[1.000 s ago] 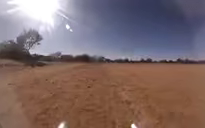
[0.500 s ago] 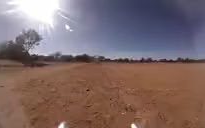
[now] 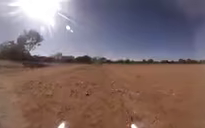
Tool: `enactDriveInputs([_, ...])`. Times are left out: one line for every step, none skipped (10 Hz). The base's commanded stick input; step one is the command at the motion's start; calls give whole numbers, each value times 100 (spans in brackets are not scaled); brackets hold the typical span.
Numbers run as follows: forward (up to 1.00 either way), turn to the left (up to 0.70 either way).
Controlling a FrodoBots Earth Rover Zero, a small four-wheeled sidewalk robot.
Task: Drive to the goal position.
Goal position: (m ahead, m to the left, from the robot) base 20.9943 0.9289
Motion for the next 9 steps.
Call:
enactDriveInputs([50, 0])
enactDriveInputs([50, 0])
enactDriveInputs([50, 0])
enactDriveInputs([50, 0])
enactDriveInputs([50, 0])
enactDriveInputs([50, 0])
enactDriveInputs([50, 0])
enactDriveInputs([50, 0])
enactDriveInputs([50, 0])
